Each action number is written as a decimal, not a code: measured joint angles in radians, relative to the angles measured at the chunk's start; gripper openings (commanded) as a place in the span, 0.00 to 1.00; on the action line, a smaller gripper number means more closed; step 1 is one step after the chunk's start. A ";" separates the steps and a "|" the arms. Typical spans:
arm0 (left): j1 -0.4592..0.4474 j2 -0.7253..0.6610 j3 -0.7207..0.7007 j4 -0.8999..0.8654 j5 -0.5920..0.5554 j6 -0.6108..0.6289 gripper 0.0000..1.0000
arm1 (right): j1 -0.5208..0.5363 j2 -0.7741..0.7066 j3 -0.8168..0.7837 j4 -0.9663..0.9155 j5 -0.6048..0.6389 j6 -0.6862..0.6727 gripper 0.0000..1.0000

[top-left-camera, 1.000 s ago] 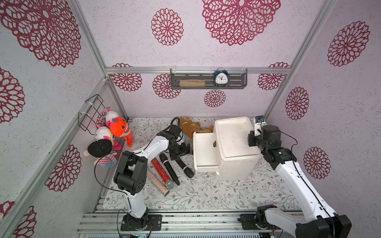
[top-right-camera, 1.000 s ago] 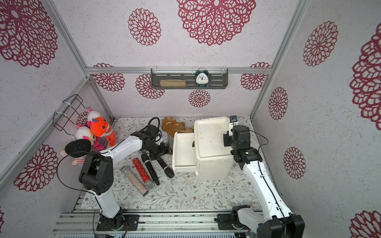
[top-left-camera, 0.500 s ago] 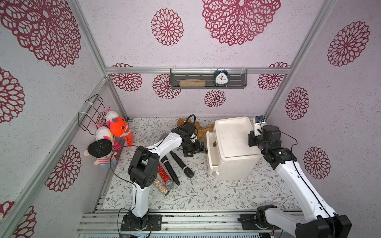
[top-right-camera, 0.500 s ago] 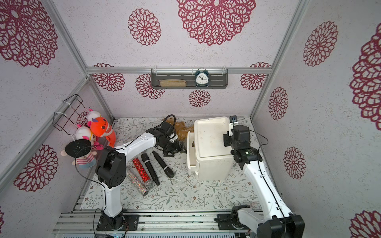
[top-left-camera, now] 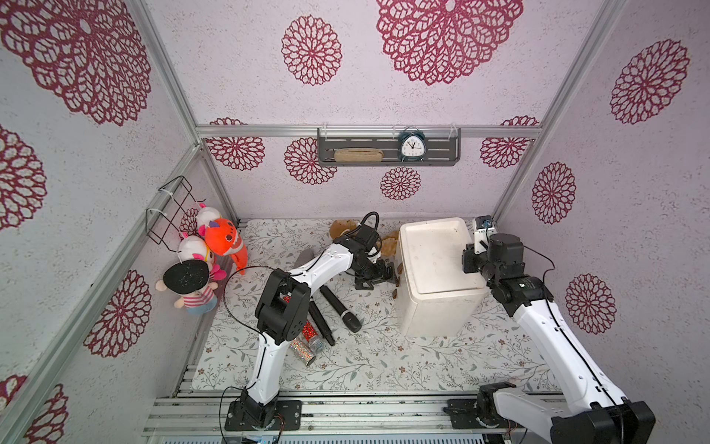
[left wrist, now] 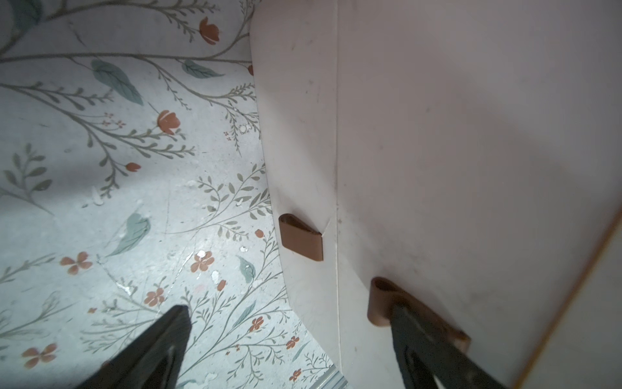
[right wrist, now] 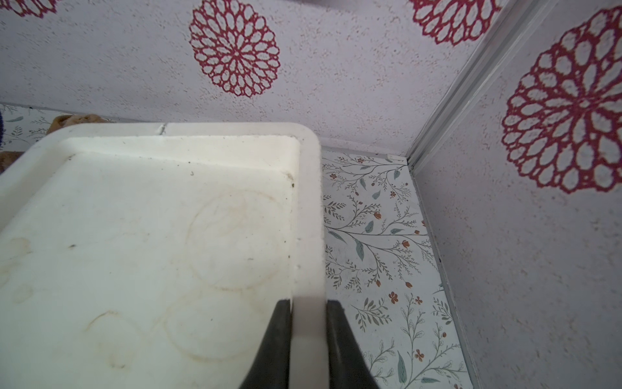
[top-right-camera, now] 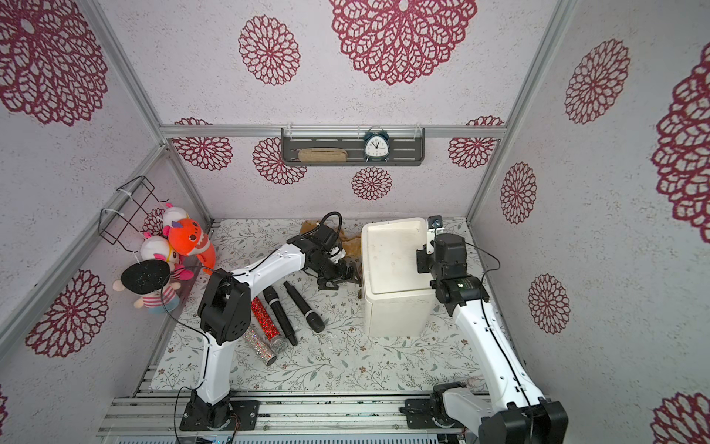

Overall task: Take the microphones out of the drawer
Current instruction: Close the drawer of the storage box.

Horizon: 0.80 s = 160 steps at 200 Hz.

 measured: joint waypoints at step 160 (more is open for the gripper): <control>0.093 -0.140 -0.422 0.465 0.146 -0.108 0.94 | -0.163 0.060 0.056 -0.030 -0.275 0.064 0.00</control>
